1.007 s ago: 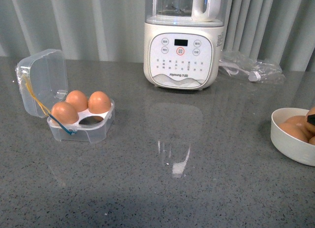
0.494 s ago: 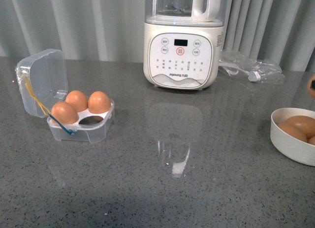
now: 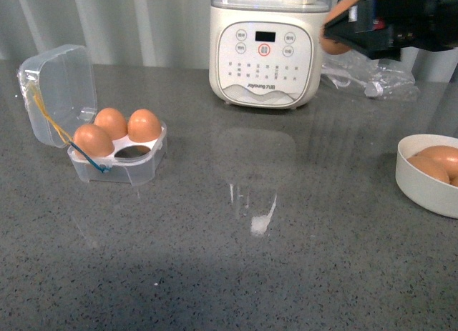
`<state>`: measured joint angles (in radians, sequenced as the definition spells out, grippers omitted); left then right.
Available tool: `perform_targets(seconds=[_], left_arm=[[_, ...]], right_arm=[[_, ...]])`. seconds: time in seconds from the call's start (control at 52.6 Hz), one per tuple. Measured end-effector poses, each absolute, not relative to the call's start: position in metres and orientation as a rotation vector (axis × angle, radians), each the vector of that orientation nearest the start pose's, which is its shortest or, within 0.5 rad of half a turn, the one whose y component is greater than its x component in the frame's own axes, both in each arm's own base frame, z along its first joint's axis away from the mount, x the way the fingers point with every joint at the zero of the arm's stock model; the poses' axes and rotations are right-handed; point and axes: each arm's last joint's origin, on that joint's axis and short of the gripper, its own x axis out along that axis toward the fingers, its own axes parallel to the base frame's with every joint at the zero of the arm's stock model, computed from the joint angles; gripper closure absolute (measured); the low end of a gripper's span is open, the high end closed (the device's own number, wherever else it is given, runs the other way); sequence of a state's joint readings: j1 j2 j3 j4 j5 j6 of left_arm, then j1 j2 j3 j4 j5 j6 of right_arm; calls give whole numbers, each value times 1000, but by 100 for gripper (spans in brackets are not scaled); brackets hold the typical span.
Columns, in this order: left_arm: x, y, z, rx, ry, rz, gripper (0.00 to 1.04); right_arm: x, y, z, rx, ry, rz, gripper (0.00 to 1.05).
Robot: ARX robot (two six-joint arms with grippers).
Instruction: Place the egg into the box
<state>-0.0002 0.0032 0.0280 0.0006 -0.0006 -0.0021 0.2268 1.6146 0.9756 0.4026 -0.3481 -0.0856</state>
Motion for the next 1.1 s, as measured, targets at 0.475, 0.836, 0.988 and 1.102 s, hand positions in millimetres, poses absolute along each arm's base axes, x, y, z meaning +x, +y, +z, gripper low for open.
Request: perform_targets(seconds=[0.475, 0.836, 0.988, 1.102], left_arm=[[96, 0, 173, -2, -25, 0, 7], [96, 0, 173, -2, -25, 0, 7], [96, 0, 173, -2, -25, 0, 7], [96, 0, 173, -2, -25, 0, 7]], right_arm=[[360, 169, 217, -196, 270, 1031, 61], [379, 204, 210, -210, 295, 1125, 61], [386, 217, 200, -213, 322, 1147, 61], [390, 226, 198, -216, 328, 1160, 61]])
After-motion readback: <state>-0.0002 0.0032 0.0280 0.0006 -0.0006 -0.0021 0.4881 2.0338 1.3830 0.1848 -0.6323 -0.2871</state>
